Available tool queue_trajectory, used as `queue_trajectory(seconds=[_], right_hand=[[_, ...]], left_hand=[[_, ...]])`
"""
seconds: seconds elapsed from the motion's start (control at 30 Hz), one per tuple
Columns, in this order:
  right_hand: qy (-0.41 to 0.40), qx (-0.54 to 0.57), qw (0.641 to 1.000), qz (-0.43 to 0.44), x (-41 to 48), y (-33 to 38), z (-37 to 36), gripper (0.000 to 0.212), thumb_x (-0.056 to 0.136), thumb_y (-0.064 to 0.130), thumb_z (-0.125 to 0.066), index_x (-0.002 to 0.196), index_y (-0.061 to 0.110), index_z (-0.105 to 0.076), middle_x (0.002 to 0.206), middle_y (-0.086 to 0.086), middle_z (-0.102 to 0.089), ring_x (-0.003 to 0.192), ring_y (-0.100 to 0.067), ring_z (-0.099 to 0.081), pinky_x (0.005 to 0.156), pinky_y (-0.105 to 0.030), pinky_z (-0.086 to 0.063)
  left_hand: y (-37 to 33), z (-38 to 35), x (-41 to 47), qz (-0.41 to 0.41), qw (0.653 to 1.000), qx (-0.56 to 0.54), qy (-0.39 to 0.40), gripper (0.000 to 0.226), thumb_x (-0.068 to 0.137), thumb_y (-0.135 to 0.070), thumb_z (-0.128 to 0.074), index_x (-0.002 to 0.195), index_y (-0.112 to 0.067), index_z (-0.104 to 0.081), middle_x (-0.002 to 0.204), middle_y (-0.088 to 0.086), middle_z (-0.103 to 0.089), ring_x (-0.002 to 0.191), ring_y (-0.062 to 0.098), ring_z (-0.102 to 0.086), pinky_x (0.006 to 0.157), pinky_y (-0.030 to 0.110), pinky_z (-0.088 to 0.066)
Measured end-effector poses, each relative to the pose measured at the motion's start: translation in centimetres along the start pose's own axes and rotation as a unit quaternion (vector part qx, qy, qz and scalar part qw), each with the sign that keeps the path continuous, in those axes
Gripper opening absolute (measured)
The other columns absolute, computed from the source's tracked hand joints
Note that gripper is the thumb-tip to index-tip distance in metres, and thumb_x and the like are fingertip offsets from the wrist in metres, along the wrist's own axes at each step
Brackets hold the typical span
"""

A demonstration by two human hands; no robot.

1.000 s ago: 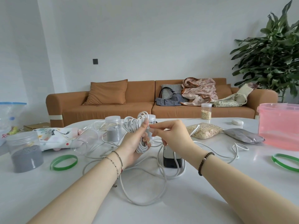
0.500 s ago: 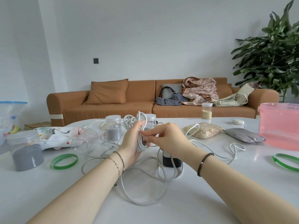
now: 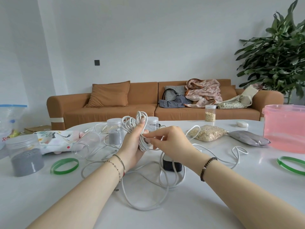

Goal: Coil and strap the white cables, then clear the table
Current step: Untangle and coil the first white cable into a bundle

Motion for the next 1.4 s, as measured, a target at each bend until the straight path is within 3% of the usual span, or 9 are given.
queue_trajectory(seconds=[0.13, 0.27, 0.37, 0.5, 0.7, 0.83, 1.03, 1.23, 1.4], right_hand=[[0.007, -0.015, 1.000, -0.004, 0.0, -0.2, -0.2, 0.012, 0.089, 0.033, -0.071, 0.093, 0.043, -0.077, 0.064, 0.009, -0.070, 0.050, -0.003, -0.051, 0.052, -0.022, -0.037], [0.012, -0.018, 1.000, -0.008, -0.1, -0.4, -0.3, 0.012, 0.089, 0.032, -0.072, 0.095, 0.040, -0.078, 0.064, 0.009, -0.071, 0.053, -0.002, -0.054, 0.053, -0.020, -0.036], [0.016, -0.020, 1.000, -0.005, -0.1, -0.2, -0.5, 0.012, 0.089, 0.032, -0.071, 0.098, 0.036, -0.079, 0.065, 0.008, -0.071, 0.050, -0.001, -0.053, 0.054, -0.019, -0.038], [0.025, -0.020, 0.999, 0.005, -0.3, 0.1, -0.5, 0.013, 0.091, 0.027, -0.069, 0.095, 0.031, -0.080, 0.067, 0.008, -0.073, 0.047, -0.002, -0.054, 0.055, -0.022, -0.042], [0.052, -0.017, 0.998, 0.008, -0.5, 0.6, -0.5, 0.010, 0.091, 0.022, -0.070, 0.088, 0.017, -0.078, 0.069, 0.001, -0.074, 0.044, -0.001, -0.055, 0.051, -0.010, -0.038], [0.080, -0.023, 0.996, 0.007, -0.6, 0.7, -0.7, 0.012, 0.091, 0.024, -0.070, 0.079, 0.021, -0.071, 0.059, -0.002, -0.067, 0.039, -0.004, -0.052, 0.048, -0.011, -0.039], [0.078, -0.084, 0.993, -0.004, -0.1, 0.0, -0.2, 0.018, 0.088, 0.037, -0.072, 0.080, 0.022, -0.078, 0.061, -0.011, -0.067, 0.055, -0.023, -0.058, 0.059, -0.037, -0.056], [0.042, -0.248, 0.967, -0.037, 0.1, -0.6, 1.4, 0.029, 0.087, 0.056, -0.065, 0.084, 0.029, -0.076, 0.073, 0.006, -0.069, 0.070, -0.013, -0.062, 0.057, -0.027, -0.045], [-0.028, -0.310, 0.950, -0.028, 0.4, -0.6, 2.2, 0.032, 0.084, 0.060, -0.065, 0.083, 0.030, -0.074, 0.073, 0.011, -0.064, 0.079, -0.015, -0.061, 0.060, -0.027, -0.045]], left_hand=[[0.3, 0.3, 0.1, -0.015, 0.998, 0.048, 0.023, 0.040, 0.099, -0.036, -0.057, 0.084, 0.001, -0.061, 0.074, 0.018, -0.058, 0.070, 0.029, -0.060, 0.057, 0.033, -0.050], [0.3, 0.6, 0.1, -0.012, 0.997, 0.070, -0.001, 0.019, 0.083, -0.015, -0.062, 0.094, 0.001, -0.059, 0.082, 0.021, -0.058, 0.067, 0.028, -0.058, 0.056, 0.034, -0.049], [0.3, 0.7, 0.1, -0.005, 0.998, 0.062, -0.021, 0.007, 0.086, -0.009, -0.051, 0.081, -0.004, -0.053, 0.073, 0.017, -0.051, 0.062, 0.026, -0.054, 0.053, 0.033, -0.046], [0.3, 0.4, 0.2, -0.009, 0.997, 0.034, -0.067, 0.029, 0.090, -0.013, -0.047, 0.063, -0.017, -0.036, 0.062, 0.007, -0.031, 0.057, 0.023, -0.039, 0.044, 0.030, -0.040], [0.0, 1.7, 1.0, -0.023, 0.979, -0.084, -0.186, 0.029, 0.091, -0.019, -0.055, 0.064, -0.017, -0.046, 0.057, -0.001, -0.046, 0.054, 0.014, -0.046, 0.054, 0.027, -0.041], [-1.0, 2.3, 1.0, -0.060, 0.951, -0.194, -0.234, 0.024, 0.095, -0.014, -0.054, 0.071, -0.014, -0.052, 0.057, -0.001, -0.053, 0.051, 0.013, -0.053, 0.064, 0.026, -0.048], [-1.9, 2.3, 0.6, -0.071, 0.910, -0.357, -0.199, 0.016, 0.097, -0.012, -0.052, 0.081, -0.011, -0.053, 0.062, 0.002, -0.058, 0.048, 0.010, -0.058, 0.056, 0.022, -0.052], [-1.8, 0.6, -0.2, 0.025, 0.949, -0.306, -0.069, 0.008, 0.091, -0.009, -0.062, 0.084, -0.007, -0.062, 0.072, 0.005, -0.062, 0.066, 0.014, -0.062, 0.067, 0.027, -0.057], [-1.1, -0.1, -0.8, 0.069, 0.973, -0.217, -0.045, 0.011, 0.093, -0.010, -0.062, 0.083, -0.007, -0.060, 0.075, 0.007, -0.061, 0.075, 0.018, -0.065, 0.071, 0.029, -0.059]])
Point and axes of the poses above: each hand's wrist, its own x-axis towards the middle knuckle, its own z-axis out of the back of the hand, y = z × x, the point moved 2 cm from there along x, towards the middle knuckle
